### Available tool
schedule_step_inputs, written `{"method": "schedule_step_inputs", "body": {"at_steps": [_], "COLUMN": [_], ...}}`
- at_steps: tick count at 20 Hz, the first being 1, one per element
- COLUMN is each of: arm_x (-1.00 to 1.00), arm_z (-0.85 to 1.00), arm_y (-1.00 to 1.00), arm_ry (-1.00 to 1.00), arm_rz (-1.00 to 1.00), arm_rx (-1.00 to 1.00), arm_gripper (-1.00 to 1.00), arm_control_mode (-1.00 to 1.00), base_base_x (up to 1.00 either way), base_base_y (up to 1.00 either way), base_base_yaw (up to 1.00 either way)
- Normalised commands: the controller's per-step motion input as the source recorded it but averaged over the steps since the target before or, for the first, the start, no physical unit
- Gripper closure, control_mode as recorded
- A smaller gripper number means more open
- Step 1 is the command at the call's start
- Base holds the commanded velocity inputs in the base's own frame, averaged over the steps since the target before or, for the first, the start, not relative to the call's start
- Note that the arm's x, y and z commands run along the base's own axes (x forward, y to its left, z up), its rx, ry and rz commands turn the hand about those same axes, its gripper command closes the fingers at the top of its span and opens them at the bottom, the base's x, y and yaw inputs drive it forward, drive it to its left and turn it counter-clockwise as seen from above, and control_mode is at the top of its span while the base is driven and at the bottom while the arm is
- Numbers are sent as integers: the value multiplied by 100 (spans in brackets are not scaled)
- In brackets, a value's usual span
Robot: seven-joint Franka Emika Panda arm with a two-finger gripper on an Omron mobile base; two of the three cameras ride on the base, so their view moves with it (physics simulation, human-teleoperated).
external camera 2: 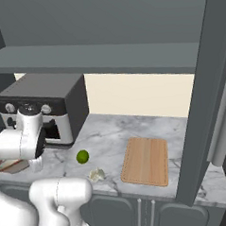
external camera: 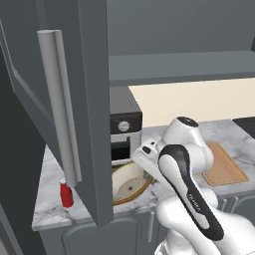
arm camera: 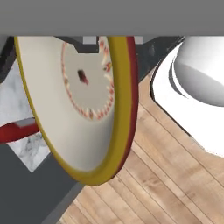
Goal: Open the cabinet. Place the bowl and condiment on the counter. Then place the lime and garlic on the cutting board.
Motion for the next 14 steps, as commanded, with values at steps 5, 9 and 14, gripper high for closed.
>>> {"method": "schedule_step_inputs", "body": {"at_steps": [5,9,14], "arm_x": [22,27,48], "arm_z": [-69,-50,-44], "arm_y": [0,5,25], "arm_ry": [17,9,12], "arm_rz": [0,0,0], "arm_rx": [8,0,0], "arm_gripper": [100,100,100], "arm_control_mode": [-100,-100,-100], "base_base_x": [0,0,0], "base_base_y": [0,0,0], "base_base_yaw": [0,0,0]}}
